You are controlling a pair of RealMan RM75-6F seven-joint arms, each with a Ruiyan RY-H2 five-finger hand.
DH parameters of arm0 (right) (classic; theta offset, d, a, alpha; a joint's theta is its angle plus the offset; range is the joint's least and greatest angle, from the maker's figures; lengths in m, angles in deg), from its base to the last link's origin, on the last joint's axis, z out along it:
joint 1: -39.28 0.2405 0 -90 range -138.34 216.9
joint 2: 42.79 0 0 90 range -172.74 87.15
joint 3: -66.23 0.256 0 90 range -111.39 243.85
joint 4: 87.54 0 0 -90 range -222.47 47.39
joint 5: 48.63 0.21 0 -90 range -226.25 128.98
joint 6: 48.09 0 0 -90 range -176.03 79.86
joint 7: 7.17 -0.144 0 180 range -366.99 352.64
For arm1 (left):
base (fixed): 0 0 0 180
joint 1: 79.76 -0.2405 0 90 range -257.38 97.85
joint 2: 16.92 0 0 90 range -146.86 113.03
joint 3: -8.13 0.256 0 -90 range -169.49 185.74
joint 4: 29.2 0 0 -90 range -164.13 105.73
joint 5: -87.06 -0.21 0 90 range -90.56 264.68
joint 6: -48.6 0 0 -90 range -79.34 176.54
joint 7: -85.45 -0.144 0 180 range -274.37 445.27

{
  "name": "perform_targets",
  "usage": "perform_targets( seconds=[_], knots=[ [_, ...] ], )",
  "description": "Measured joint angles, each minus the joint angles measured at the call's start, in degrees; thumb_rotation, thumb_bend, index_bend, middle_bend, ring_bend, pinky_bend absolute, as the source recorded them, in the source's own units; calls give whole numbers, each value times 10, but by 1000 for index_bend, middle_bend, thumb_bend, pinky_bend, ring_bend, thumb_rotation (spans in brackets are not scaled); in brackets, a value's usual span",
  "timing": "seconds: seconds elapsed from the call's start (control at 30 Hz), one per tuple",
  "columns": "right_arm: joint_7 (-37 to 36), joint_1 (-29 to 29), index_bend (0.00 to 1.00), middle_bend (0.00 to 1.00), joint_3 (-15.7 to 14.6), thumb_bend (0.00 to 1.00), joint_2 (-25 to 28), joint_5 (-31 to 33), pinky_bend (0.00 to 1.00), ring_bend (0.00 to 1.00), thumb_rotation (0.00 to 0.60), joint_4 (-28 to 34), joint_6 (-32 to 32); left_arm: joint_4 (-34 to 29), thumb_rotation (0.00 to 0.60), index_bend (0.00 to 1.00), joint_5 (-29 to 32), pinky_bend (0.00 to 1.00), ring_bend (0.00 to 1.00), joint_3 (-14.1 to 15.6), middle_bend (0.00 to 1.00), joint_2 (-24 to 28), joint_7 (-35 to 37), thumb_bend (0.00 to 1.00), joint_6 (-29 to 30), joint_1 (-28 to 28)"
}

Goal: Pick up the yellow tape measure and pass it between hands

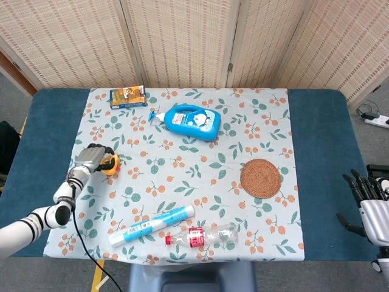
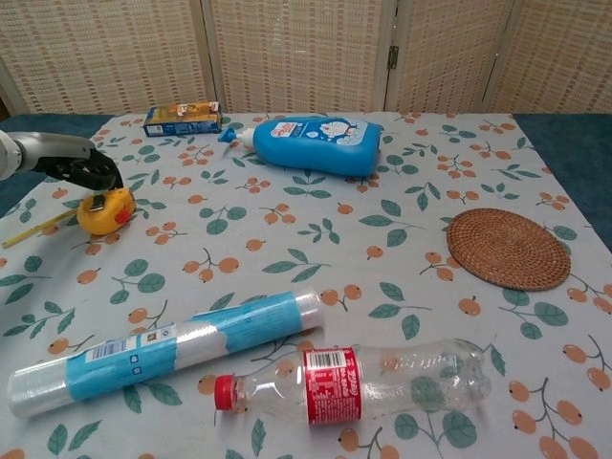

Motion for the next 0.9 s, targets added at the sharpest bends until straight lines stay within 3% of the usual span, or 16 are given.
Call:
perform_targets(
  seconds=[0.4, 0.53, 0.6, 0.63, 0.67, 0.73, 0.9],
  knots=[
    [-2, -1, 69, 36, 0, 317, -1, 4, 0, 86, 600, -2, -1, -38, 232, 314, -26, 0, 143, 8, 275, 4, 7, 629, 20, 5],
    [-3, -2, 69, 36, 0, 317, 0, 4, 0, 82, 600, -2, 1, -46, 231, 211, -40, 0, 134, 9, 260, 9, 10, 580, 39, 1],
    [-3, -3, 69, 36, 1, 317, 0, 5, 0, 82, 600, -1, 1, -53, 308, 151, -48, 0, 118, 10, 209, 15, 11, 532, 49, -3],
    [-3, -3, 69, 36, 1, 317, 0, 5, 0, 82, 600, -1, 1, -58, 376, 125, -53, 0, 111, 11, 189, 17, 11, 512, 55, -6],
    [-2, -2, 69, 36, 1, 317, -1, 5, 0, 82, 600, -1, 0, -62, 486, 96, -60, 0, 103, 13, 167, 20, 11, 485, 61, -9],
    [-1, -1, 69, 36, 1, 317, -1, 4, 0, 82, 600, -1, -1, -76, 584, 71, -76, 0, 93, 18, 143, 28, 9, 450, 75, -16],
    [3, 2, 69, 37, 1, 317, -2, 2, 0, 83, 600, 2, -4, -99, 600, 59, -95, 0, 74, 34, 105, 42, 2, 393, 91, -31]
  ],
)
